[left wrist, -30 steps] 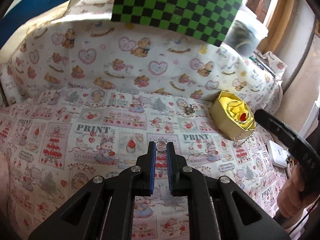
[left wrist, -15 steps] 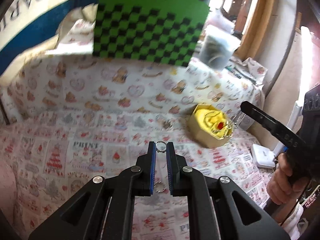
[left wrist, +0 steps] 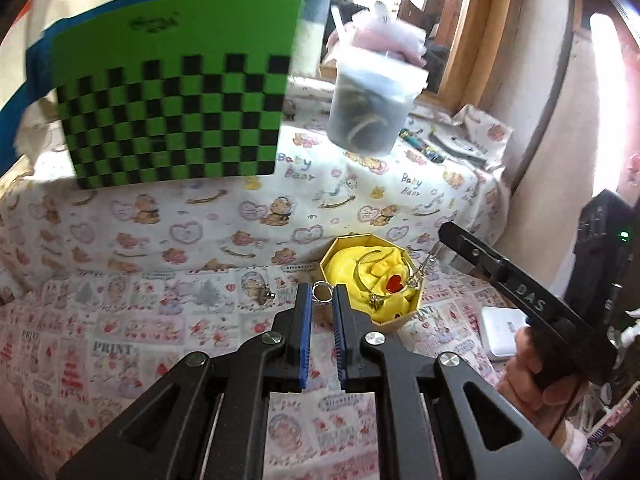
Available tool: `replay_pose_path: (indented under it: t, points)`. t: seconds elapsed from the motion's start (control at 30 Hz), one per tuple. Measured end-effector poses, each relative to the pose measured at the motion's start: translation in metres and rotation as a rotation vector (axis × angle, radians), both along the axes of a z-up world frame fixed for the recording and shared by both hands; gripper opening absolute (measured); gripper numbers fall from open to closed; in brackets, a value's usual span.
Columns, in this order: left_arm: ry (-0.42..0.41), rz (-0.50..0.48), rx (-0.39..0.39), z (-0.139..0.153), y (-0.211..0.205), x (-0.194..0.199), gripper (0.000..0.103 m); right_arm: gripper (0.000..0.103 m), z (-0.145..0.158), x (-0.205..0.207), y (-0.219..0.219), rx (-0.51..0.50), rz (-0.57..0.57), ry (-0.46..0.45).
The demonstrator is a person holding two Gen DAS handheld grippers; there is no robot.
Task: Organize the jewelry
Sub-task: 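Carry the ring with the left tool while the right tool carries the charm over the box, then open both tools over the box to drop the ring and charm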
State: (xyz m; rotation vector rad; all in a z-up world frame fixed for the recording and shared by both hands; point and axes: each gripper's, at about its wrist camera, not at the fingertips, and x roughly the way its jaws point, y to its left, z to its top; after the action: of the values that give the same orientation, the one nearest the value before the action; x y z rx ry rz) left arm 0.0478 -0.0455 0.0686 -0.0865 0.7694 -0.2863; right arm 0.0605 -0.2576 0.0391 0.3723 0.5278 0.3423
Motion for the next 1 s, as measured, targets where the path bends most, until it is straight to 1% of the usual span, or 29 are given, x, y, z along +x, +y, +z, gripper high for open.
replay_pose_path:
  t: [0.1,0.3,0.4,0.5,0.57,0.67,0.8,0.83,0.9,1.0]
  points:
    - [0.025,0.004,0.001,-0.008,-0.01,0.013,0.009,0.007,-0.006,0.006,-0.005,0.014,-0.01,0.017]
    - [0.063,-0.019,0.011,-0.022,-0.029,0.031,0.009,0.007,-0.017,0.013,-0.001,-0.029,-0.017,0.041]
    - [0.076,-0.023,0.024,-0.029,-0.035,0.039,0.009,0.007,-0.023,0.016,-0.003,-0.026,-0.024,0.055]
    - [0.089,-0.045,-0.01,-0.032,-0.038,0.046,0.009,0.007,-0.028,0.02,-0.004,-0.021,-0.022,0.072]
    - [0.086,-0.054,-0.013,-0.034,-0.041,0.048,0.009,0.007,-0.03,0.023,-0.005,-0.022,-0.024,0.081]
    - [0.087,-0.072,-0.005,-0.038,-0.05,0.053,0.009,0.007,-0.036,0.027,-0.008,-0.006,-0.025,0.107]
    - [0.119,-0.089,-0.024,-0.047,-0.058,0.061,0.009,0.007,-0.042,0.03,-0.014,0.043,-0.026,0.147]
    - [0.128,-0.088,-0.025,-0.05,-0.059,0.063,0.009,0.007,-0.042,0.031,-0.015,0.04,-0.033,0.138]
    - [0.143,-0.083,-0.017,-0.057,-0.062,0.067,0.009,0.007,-0.046,0.033,-0.018,0.042,-0.047,0.158]
    - [0.164,-0.077,-0.007,-0.067,-0.064,0.071,0.009,0.007,-0.054,0.039,-0.023,0.075,-0.052,0.201]
